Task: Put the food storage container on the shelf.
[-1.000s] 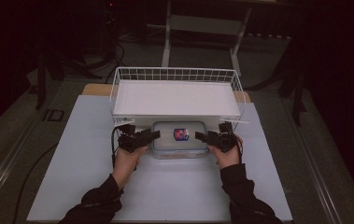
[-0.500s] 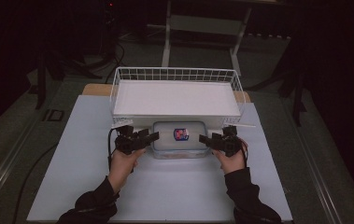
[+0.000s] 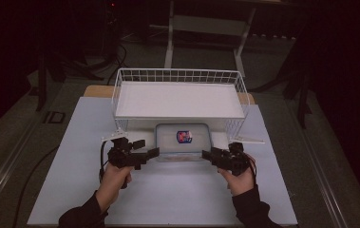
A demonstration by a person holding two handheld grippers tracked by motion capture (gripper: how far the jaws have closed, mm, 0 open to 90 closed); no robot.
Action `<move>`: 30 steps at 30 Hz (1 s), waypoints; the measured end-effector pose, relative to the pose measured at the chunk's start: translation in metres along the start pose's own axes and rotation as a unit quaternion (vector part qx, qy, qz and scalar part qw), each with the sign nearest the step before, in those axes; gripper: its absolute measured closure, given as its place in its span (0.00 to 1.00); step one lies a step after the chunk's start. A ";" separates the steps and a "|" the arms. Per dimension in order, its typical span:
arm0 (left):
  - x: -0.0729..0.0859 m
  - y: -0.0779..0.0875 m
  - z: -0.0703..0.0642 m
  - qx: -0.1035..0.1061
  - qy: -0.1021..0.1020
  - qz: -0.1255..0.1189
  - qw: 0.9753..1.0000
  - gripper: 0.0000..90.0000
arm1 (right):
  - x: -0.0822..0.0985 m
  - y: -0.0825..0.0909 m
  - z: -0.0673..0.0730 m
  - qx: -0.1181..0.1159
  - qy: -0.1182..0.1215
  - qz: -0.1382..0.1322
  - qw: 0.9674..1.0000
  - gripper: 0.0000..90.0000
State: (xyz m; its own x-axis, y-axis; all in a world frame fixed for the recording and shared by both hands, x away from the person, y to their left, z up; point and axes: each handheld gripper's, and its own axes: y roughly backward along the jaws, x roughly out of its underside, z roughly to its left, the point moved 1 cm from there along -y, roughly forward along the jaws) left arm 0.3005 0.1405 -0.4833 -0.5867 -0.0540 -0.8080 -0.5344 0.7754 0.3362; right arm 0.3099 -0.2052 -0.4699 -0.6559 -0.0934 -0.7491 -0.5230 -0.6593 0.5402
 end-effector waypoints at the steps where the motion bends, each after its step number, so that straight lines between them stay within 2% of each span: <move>1: 0.002 0.002 -0.002 0.002 -0.002 0.004 1.000 0.06 | 0.003 -0.001 0.003 -0.003 0.001 0.003 1.000 0.68; 2: 0.003 0.004 -0.003 0.000 -0.006 0.008 1.000 0.00 | 0.005 -0.003 0.006 -0.005 0.002 0.004 1.000 0.75; 7: 0.013 0.015 -0.009 -0.011 -0.031 0.013 0.999 0.00 | 0.016 -0.018 0.016 0.002 0.025 0.024 0.999 1.00; 10: 0.021 0.020 -0.011 -0.014 -0.039 0.007 0.999 0.00 | 0.020 -0.029 0.019 0.005 0.035 0.034 0.999 1.00; 13: 0.029 0.023 -0.010 -0.018 -0.044 0.005 0.999 0.00 | 0.022 -0.041 0.021 -0.001 0.028 0.046 0.999 1.00; 16: 0.035 0.023 -0.008 -0.021 -0.040 0.002 0.999 0.00 | 0.024 -0.052 0.024 -0.002 0.031 0.053 0.998 1.00; 21: 0.039 0.023 -0.007 -0.030 -0.046 -0.004 0.999 0.00 | 0.023 -0.066 0.028 0.004 0.032 0.050 0.998 1.00; 30: 0.041 0.022 -0.005 -0.033 -0.047 -0.006 0.998 0.00 | 0.014 -0.082 0.028 0.011 0.038 0.045 0.998 1.00</move>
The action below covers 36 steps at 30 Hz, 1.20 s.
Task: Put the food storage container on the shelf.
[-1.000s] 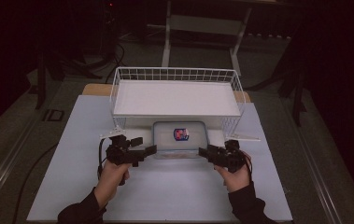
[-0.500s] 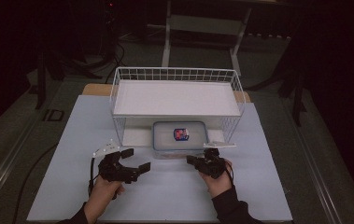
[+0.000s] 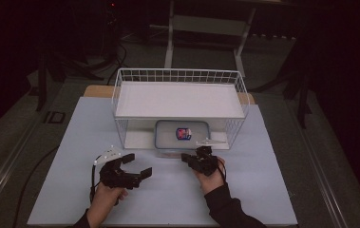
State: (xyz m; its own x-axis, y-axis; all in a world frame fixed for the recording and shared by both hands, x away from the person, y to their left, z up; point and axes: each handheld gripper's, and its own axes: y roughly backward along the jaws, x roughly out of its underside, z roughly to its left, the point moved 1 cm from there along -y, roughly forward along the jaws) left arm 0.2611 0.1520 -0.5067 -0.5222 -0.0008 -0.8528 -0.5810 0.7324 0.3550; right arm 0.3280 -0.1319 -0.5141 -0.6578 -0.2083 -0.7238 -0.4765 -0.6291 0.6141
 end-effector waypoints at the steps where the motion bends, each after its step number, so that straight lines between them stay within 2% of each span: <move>1: 0.000 0.000 0.000 0.001 0.000 -0.001 1.000 0.00 | -0.002 -0.002 -0.001 0.001 -0.002 -0.002 1.000 1.00; 3: 0.000 0.000 0.000 0.001 0.001 0.002 1.000 0.00 | -0.005 -0.004 -0.003 0.003 -0.006 -0.003 1.000 1.00; 5: 0.000 0.000 0.000 0.011 0.007 0.003 1.000 0.00 | -0.008 -0.007 -0.004 0.008 -0.006 -0.005 1.000 1.00; 13: 0.001 0.000 -0.001 -0.001 -0.005 -0.001 1.000 0.00 | -0.018 -0.018 -0.011 0.020 -0.014 -0.011 1.000 1.00; 21: 0.002 0.001 -0.002 -0.003 -0.004 -0.005 1.000 0.00 | -0.031 -0.026 -0.020 0.033 -0.023 -0.017 0.999 1.00; 29: 0.003 0.002 -0.002 -0.001 -0.003 -0.005 1.000 0.00 | -0.039 -0.031 -0.026 0.037 -0.034 -0.025 0.998 1.00; 31: 0.003 0.002 -0.002 0.001 -0.003 -0.003 1.000 0.00 | -0.041 -0.032 -0.028 0.033 -0.047 -0.024 0.998 1.00; 36: 0.003 0.002 -0.001 -0.001 -0.004 -0.002 1.000 0.00 | -0.042 -0.036 -0.025 0.031 -0.040 -0.022 0.998 1.00</move>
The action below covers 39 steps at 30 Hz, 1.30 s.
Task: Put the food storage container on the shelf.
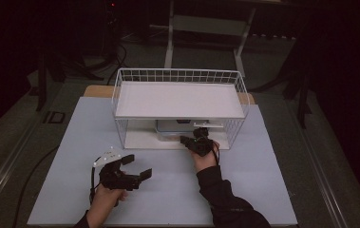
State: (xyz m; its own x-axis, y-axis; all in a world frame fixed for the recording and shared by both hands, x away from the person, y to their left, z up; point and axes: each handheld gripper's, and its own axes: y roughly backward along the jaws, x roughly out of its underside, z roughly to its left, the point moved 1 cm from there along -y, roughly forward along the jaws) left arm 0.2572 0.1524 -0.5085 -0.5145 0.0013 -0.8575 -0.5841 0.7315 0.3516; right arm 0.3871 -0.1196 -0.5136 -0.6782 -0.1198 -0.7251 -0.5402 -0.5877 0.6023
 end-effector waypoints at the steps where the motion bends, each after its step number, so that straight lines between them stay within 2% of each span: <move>1: 0.000 0.000 0.000 0.000 0.000 0.000 1.000 0.00 | 0.001 0.000 0.001 0.001 0.000 -0.001 1.000 1.00; 3: 0.000 0.000 0.000 0.002 -0.001 -0.001 1.000 0.00 | 0.002 0.001 0.003 -0.003 0.002 0.000 1.000 1.00; 5: -0.002 0.002 -0.001 0.014 0.006 0.003 1.000 0.00 | 0.004 0.004 0.005 -0.004 0.003 0.002 1.000 0.99; 9: -0.006 0.007 -0.002 0.018 -0.006 -0.010 1.000 0.00 | 0.009 0.012 0.008 -0.005 0.020 -0.002 1.000 0.93; 12: -0.008 0.008 -0.003 0.019 -0.010 -0.009 1.000 0.00 | 0.013 0.019 0.009 -0.006 0.030 -0.003 1.000 0.85; 16: -0.010 0.010 -0.004 0.020 -0.016 -0.009 1.000 0.00 | 0.018 0.029 0.010 -0.007 0.032 -0.007 0.999 0.74; 19: -0.010 0.011 -0.006 0.023 -0.019 -0.009 1.000 0.00 | 0.021 0.036 0.010 -0.009 0.040 -0.011 0.999 0.63; 24: -0.009 0.013 -0.009 0.022 -0.029 -0.001 0.999 0.00 | 0.028 0.050 0.009 -0.026 0.048 -0.032 0.998 0.34; 27: -0.007 0.013 -0.009 0.023 -0.026 0.001 0.999 0.00 | 0.030 0.057 0.007 -0.043 0.052 -0.041 0.997 0.24; 29: -0.006 0.015 -0.010 0.024 -0.027 0.001 0.999 0.00 | 0.032 0.060 0.006 -0.052 0.061 -0.040 0.996 0.21; 31: -0.005 0.017 -0.010 0.024 -0.030 0.001 0.999 0.00 | 0.036 0.064 0.005 -0.062 0.060 -0.041 0.995 0.17; 33: -0.004 0.019 -0.010 0.023 -0.033 0.003 0.999 0.00 | 0.040 0.068 0.005 -0.057 0.070 -0.041 0.995 0.17; 36: -0.003 0.022 -0.011 0.025 -0.032 -0.001 0.999 0.00 | 0.041 0.069 0.005 -0.055 0.074 -0.041 0.995 0.17; 39: -0.001 0.025 -0.012 0.024 -0.035 0.000 0.999 0.00 | 0.048 0.079 0.002 -0.063 0.076 -0.042 0.994 0.16</move>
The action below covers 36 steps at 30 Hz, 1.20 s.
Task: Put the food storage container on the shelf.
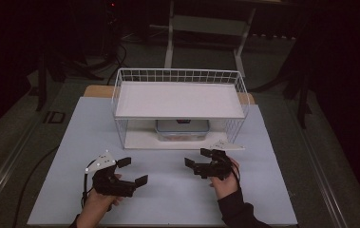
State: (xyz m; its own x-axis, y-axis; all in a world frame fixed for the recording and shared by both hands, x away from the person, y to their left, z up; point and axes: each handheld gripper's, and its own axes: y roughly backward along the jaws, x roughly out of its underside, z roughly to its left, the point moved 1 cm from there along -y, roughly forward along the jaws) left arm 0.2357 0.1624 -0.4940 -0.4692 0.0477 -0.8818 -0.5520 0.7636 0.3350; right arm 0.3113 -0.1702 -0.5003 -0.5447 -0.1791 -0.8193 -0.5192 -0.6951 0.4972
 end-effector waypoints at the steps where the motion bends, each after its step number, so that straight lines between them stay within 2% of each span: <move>1: 0.001 0.001 0.000 0.000 -0.002 0.003 1.000 0.00 | 0.001 0.003 0.000 -0.002 0.001 -0.001 1.000 0.16; 3: 0.002 0.003 -0.001 0.000 -0.001 0.003 1.000 0.00 | 0.003 0.009 0.000 0.000 0.007 -0.005 1.000 0.16; 8: 0.003 0.007 0.000 0.001 0.003 0.003 1.000 0.00 | 0.007 0.023 -0.002 -0.007 0.004 -0.009 1.000 0.16; 12: 0.005 0.012 0.002 -0.001 0.001 0.006 1.000 0.00 | 0.011 0.035 -0.002 0.000 0.012 -0.014 1.000 0.16; 17: 0.007 0.019 0.005 -0.005 0.002 0.005 1.000 0.00 | 0.017 0.050 -0.007 0.005 0.004 -0.020 1.000 0.16; 28: 0.013 0.032 0.007 0.001 -0.014 0.022 1.000 0.00 | 0.031 0.080 -0.010 0.017 0.004 -0.029 0.999 0.17; 30: 0.014 0.034 0.006 -0.003 -0.020 0.027 0.999 0.00 | 0.034 0.085 -0.010 0.018 0.005 -0.030 0.999 0.17; 36: 0.016 0.040 0.006 -0.013 -0.027 0.022 0.999 0.00 | 0.042 0.102 -0.009 0.030 0.006 -0.042 0.999 0.18</move>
State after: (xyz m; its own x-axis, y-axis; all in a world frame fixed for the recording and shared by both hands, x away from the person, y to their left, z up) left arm 0.2104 0.1980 -0.4967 -0.4565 0.1166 -0.8821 -0.5499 0.7424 0.3827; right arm 0.2416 -0.2547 -0.4863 -0.4893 -0.1309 -0.8622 -0.6011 -0.6657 0.4422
